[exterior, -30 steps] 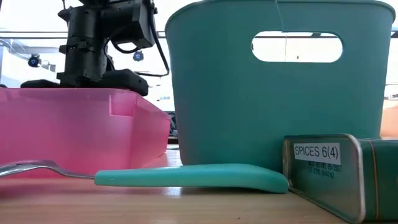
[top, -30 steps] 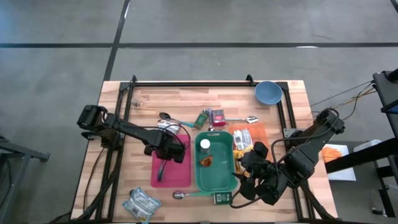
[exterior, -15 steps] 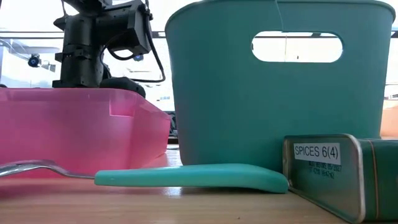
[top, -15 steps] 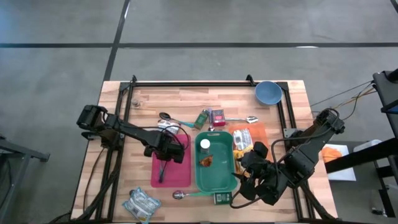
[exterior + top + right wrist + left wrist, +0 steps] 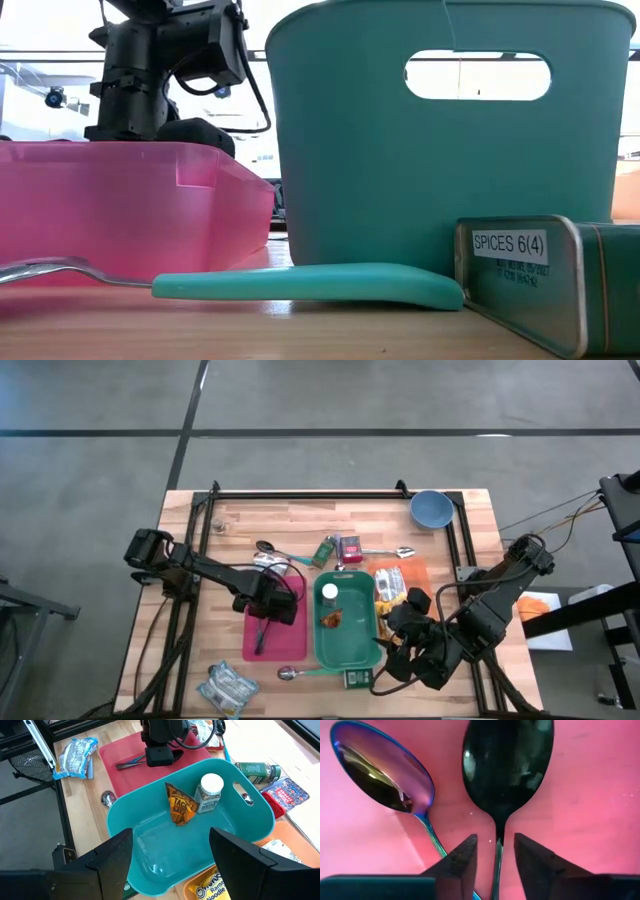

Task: Pick & Place Food Item
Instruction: Put the blue noodle pack into the orange bin

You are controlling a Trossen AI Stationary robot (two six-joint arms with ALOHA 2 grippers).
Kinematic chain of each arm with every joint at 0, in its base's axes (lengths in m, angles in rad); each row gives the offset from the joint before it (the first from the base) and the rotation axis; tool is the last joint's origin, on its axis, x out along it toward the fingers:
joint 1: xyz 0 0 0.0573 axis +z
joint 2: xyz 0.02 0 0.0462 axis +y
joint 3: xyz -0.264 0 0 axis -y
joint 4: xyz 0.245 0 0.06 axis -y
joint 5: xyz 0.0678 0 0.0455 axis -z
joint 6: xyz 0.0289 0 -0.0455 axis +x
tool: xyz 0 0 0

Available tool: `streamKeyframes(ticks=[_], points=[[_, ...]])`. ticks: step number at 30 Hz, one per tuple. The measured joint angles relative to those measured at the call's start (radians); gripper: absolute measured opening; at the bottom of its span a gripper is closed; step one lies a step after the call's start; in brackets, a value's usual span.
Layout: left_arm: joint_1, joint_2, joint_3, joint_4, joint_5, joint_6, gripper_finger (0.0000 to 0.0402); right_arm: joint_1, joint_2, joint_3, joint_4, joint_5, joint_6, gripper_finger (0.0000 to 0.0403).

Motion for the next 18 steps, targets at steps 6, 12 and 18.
streamKeyframes(ticks=[6, 12, 18], points=[[0.000, -0.034, 0.002, -0.001, 0.001, 0.009, 0.0185, 0.000, 0.000, 0.000, 0.000, 0.000, 0.000, 0.0258], [-0.003, -0.133, 0.002, -0.007, 0.001, 0.089, 0.0206, 0.000, 0.001, 0.000, 0.000, 0.000, -0.004, 0.0258], [-0.022, -0.291, 0.002, -0.048, 0.001, 0.128, 0.0207, 0.000, 0.001, -0.002, 0.000, 0.000, -0.007, 0.0258]])
